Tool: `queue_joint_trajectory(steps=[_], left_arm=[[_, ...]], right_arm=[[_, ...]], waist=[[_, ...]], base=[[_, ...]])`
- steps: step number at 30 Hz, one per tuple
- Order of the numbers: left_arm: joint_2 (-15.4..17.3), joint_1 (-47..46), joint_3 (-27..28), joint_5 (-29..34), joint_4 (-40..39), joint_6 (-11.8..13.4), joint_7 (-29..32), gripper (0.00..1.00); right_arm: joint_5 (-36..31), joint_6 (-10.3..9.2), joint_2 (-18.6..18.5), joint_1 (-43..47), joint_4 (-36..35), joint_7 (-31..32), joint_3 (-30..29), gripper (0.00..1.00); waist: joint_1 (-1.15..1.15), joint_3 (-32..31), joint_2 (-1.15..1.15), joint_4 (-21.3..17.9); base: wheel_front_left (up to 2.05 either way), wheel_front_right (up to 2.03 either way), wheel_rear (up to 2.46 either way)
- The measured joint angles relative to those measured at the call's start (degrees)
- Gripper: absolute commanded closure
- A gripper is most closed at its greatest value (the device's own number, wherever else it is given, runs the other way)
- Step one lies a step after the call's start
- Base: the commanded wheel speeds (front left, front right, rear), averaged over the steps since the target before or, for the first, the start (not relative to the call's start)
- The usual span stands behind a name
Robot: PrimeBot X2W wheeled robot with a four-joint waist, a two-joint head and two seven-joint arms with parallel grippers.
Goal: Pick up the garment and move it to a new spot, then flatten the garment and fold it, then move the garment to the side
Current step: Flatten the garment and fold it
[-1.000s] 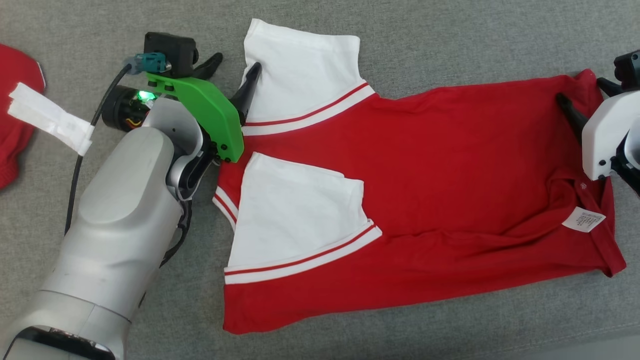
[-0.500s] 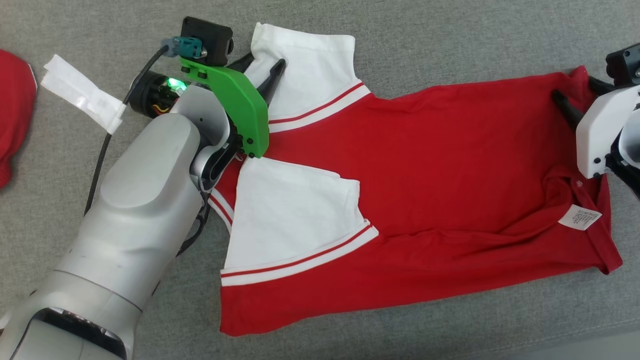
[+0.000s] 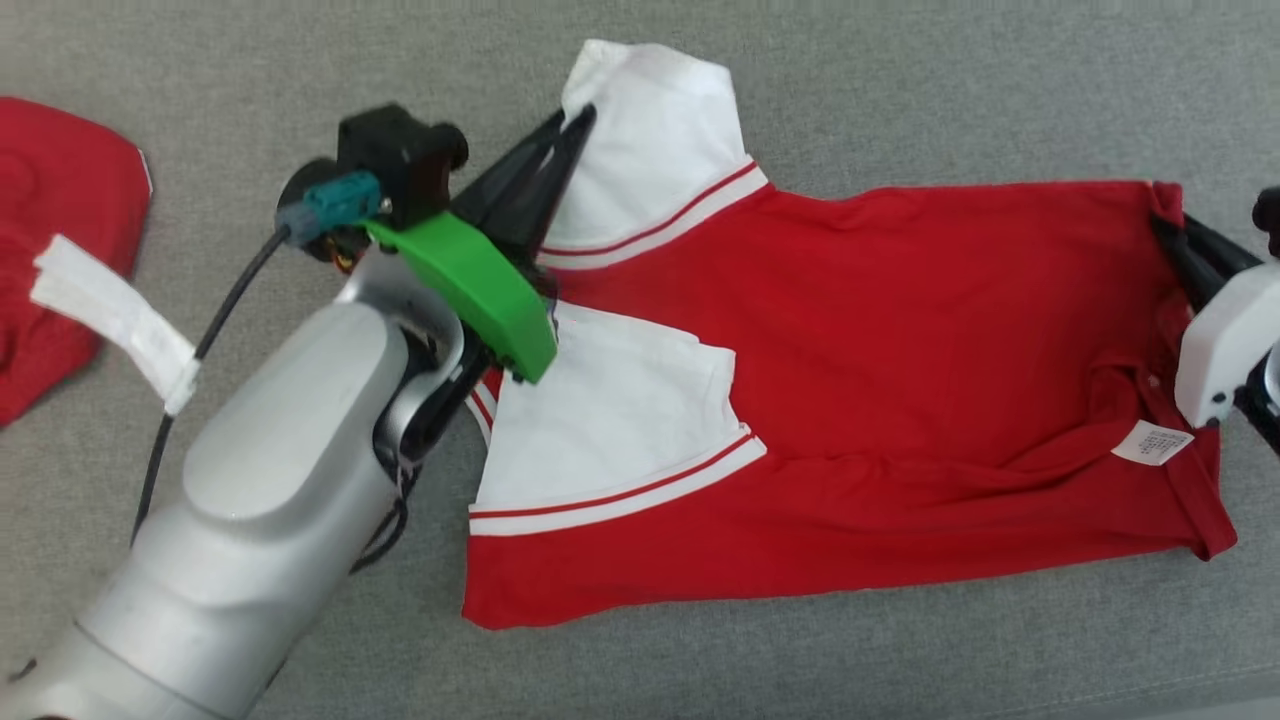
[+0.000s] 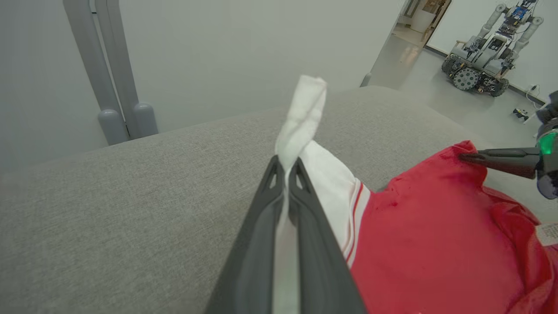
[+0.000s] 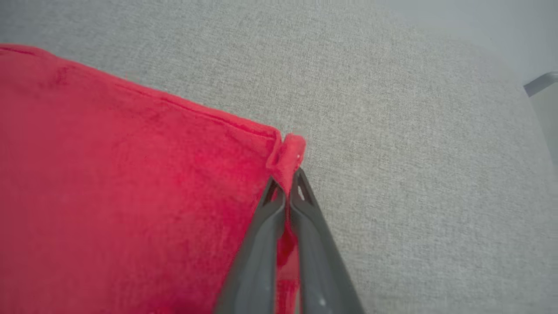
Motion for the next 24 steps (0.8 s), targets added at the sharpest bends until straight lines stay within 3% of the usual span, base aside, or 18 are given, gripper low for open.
queue_joint_trajectory(steps=[4,8,15,24], left_arm=[[4.0,7.3,-0.5,-0.7,-12.1,3.7,1.6,1.00],[8.2,15.2,-1.0,-1.3,-21.6,7.2,2.5,1.00],[11.9,26.7,-1.6,-4.3,-32.4,11.5,2.8,1.00],[13.6,35.4,-2.1,-8.1,-35.5,13.8,1.8,1.00]], right_arm=[[-2.1,0.00,-0.3,6.5,-3.9,-3.2,-3.3,1.00],[-5.7,0.00,1.7,12.0,-8.4,-5.3,-6.0,1.00],[-8.8,0.00,3.6,18.8,-12.3,-7.1,-7.7,1.00],[-8.7,0.01,-2.5,21.2,-9.8,-14.9,-4.7,1.00]], waist=[[0.00,-2.9,0.00,0.3],[0.00,-5.5,0.00,0.3],[0.00,-7.8,0.00,-1.2],[-0.01,-8.5,0.00,-0.6]], base=[[0.00,0.00,0.00],[0.00,0.00,0.00],[0.00,0.00,0.00],[0.00,0.00,0.00]])
